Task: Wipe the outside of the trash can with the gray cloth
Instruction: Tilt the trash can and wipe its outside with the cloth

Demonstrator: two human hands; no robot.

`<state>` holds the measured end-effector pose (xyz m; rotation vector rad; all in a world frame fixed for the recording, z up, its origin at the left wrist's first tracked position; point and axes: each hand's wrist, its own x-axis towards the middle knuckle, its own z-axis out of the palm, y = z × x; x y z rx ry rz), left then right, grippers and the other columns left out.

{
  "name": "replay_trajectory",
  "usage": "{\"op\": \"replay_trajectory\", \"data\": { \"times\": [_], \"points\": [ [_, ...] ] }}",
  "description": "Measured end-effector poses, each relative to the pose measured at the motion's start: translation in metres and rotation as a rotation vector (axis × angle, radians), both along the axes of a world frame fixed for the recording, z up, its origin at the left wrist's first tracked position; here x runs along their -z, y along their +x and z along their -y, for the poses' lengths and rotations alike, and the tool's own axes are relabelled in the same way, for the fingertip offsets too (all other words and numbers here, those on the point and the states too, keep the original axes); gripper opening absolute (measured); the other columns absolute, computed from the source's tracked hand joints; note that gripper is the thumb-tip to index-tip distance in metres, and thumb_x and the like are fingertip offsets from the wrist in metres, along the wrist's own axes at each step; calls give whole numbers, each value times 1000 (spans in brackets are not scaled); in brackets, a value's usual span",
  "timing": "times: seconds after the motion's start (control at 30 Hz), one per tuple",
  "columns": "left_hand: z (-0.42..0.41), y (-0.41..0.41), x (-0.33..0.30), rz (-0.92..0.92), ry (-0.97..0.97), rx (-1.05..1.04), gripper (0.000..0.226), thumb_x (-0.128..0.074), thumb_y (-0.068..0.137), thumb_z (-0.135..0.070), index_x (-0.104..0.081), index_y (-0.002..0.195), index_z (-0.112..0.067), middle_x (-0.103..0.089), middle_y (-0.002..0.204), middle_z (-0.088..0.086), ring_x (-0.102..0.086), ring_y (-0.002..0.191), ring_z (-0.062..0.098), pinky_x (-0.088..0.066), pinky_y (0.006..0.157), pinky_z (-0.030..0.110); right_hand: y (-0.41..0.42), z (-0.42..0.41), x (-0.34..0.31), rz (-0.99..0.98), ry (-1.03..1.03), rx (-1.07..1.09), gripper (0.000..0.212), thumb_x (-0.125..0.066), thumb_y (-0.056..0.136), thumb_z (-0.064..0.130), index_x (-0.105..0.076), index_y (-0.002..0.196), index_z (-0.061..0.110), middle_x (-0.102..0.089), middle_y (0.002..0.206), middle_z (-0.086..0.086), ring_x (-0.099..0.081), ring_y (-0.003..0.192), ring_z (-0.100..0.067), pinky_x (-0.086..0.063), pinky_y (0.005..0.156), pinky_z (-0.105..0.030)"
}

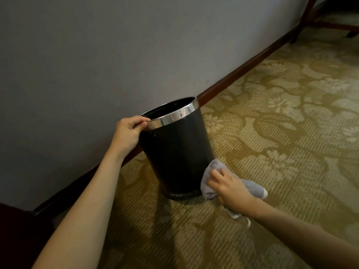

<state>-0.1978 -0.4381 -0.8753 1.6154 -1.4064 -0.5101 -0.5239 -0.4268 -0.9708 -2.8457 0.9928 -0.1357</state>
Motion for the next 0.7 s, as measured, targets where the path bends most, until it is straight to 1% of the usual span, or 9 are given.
{"op": "replay_trajectory", "data": {
  "times": [0.07, 0.17, 0.23, 0.3, 0.37, 0.43, 0.5, 0.57, 0.7],
  "points": [
    [2, -6, 0, -5, 2, 8, 52, -54, 93, -6, -71, 82, -54, -70, 83, -29, -64, 87, 1, -43, 79, 22, -5, 0, 1, -17, 23, 15, 28, -53, 82, 10, -67, 106, 7, -58, 111, -15, -53, 101, -34, -47, 79, -46],
    [5, -11, -1, -19, -18, 0, 54, -54, 94, -4, -71, 81, -54, -70, 81, -28, -65, 88, 4, -44, 81, 22, -5, 6, -12, -6, 62, -76, 49, -24, 85, 24, -66, 101, 3, -59, 107, -16, -54, 95, -35, -49, 79, -46],
    [6, -10, -2, -27, -23, -12, 56, -54, 94, -3, -70, 79, -55, -70, 78, -29, -65, 84, -1, -43, 80, 20, 0, 2, -25, 67, 55, -140, 32, -39, 86, 22, -65, 87, 2, -61, 95, -17, -57, 83, -34, -52, 70, -44],
    [5, -7, -3, -29, -8, -14, 57, -54, 94, -3, -70, 78, -55, -70, 77, -29, -64, 82, -3, -43, 78, 16, 10, -7, -35, 170, -37, -116, 19, -51, 80, 15, -65, 88, 6, -59, 94, -14, -56, 81, -30, -52, 63, -37],
    [4, -6, -3, -21, 4, -9, 52, -55, 94, -3, -72, 77, -50, -70, 77, -25, -64, 82, -4, -43, 76, 12, 26, -12, -49, 249, -45, -121, 28, -46, 80, 15, -66, 98, 6, -58, 97, -14, -54, 83, -31, -51, 60, -37],
    [4, -7, -3, -23, -5, -1, 46, -55, 93, -1, -71, 80, -42, -70, 82, -19, -64, 81, -3, -43, 77, 14, 38, -1, -62, 320, -109, -128, 31, -43, 80, 15, -66, 98, 5, -58, 96, -16, -54, 81, -32, -51, 57, -40],
    [4, -9, -2, -40, -19, 6, 39, -54, 93, 1, -70, 85, -33, -70, 83, -11, -65, 80, 1, -45, 81, 20, 44, 22, -72, 398, -133, -69, 25, -50, 78, 7, -66, 97, 4, -56, 98, -18, -51, 82, -33, -49, 60, -43],
    [3, -9, -1, -54, -17, -2, 35, -53, 94, 1, -70, 88, -28, -70, 84, -6, -66, 83, 8, -46, 85, 25, 43, 47, -72, 491, -127, 37, 25, -57, 74, 0, -64, 98, 6, -52, 101, -16, -47, 87, -30, -46, 70, -39],
    [-2, -4, 1, -62, -18, -31, 35, -51, 95, 1, -70, 89, -28, -70, 87, -5, -65, 87, 12, -47, 85, 25, 30, 75, -34, 570, 58, 406, 25, -56, 78, -2, -61, 101, 5, -48, 105, -13, -48, 96, -31, -44, 79, -40]
  ]
}}
